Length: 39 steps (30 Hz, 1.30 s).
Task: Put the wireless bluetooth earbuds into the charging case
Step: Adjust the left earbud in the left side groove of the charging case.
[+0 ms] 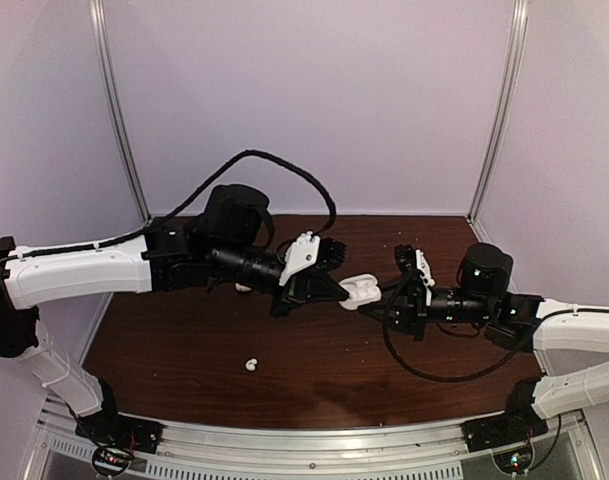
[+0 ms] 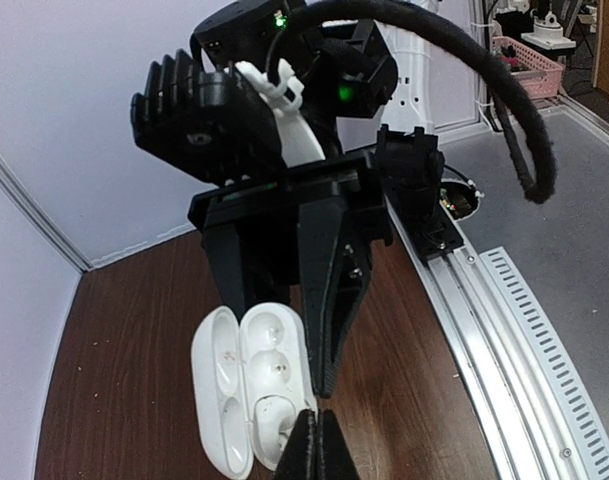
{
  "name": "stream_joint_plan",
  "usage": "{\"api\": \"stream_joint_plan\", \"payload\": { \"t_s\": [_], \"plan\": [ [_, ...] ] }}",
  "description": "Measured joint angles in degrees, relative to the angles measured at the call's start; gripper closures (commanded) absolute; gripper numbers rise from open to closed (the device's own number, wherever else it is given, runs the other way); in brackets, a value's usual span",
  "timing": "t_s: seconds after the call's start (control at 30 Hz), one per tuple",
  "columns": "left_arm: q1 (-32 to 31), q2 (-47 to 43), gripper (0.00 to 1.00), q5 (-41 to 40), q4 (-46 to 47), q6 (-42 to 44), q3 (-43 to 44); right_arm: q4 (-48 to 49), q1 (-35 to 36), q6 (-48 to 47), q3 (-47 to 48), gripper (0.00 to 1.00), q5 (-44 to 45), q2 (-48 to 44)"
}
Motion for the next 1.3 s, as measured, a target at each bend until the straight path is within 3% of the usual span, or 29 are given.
{"api": "stream_joint_plan", "payload": {
  "t_s": [0.33, 1.13, 1.3],
  "plan": [
    [-0.11, 3.21, 0.97, 0.17, -1.68, 0.07, 0.33, -0.02, 0.0, 0.02, 0.22, 1.0, -0.04, 0.0],
    [-0.2, 1.7, 0.95, -0.13, -1.64, 0.02, 0.92, -0.04, 0.0, 0.0, 0.85, 1.0, -0.2, 0.46],
    [-0.04, 1.7, 0.9, -0.13, -1.49, -0.42, 0.9, -0.07, 0.0, 0.0, 0.85, 1.0, -0.22, 0.44]
  ]
}}
